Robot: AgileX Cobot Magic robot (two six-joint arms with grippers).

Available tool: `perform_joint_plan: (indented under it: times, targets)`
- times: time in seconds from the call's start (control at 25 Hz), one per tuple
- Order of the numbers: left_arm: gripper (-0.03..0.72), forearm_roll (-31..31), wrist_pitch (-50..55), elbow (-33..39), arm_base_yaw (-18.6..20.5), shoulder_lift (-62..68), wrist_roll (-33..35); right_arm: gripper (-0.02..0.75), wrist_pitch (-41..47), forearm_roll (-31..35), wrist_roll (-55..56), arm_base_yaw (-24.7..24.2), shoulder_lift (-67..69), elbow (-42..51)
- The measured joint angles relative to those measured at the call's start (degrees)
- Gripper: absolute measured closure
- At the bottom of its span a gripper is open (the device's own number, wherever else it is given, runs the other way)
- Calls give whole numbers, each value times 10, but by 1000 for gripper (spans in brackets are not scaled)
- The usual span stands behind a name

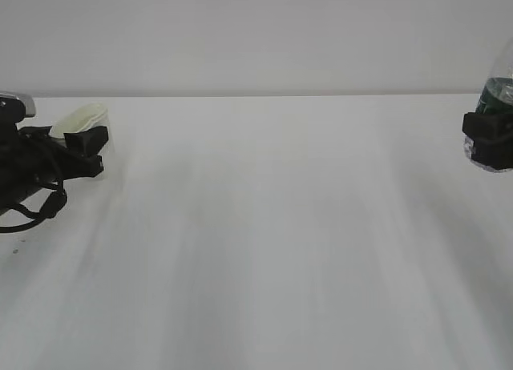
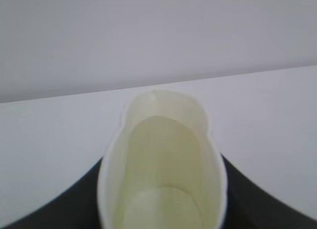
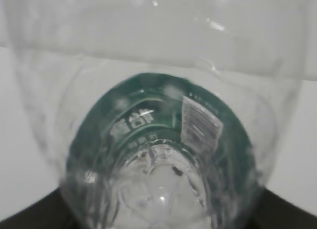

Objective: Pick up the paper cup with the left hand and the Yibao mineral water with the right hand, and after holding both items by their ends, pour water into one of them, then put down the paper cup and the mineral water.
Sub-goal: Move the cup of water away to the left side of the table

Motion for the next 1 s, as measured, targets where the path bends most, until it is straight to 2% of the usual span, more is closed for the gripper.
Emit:
perform_joint_plan:
  times: [0.52, 1.0]
  targets:
    - [330, -7, -32, -3, 0, 76, 2, 336, 1, 0, 0, 0, 0, 0]
    - [330, -11, -32, -3, 0, 81, 28, 336, 2, 0, 0, 0, 0, 0]
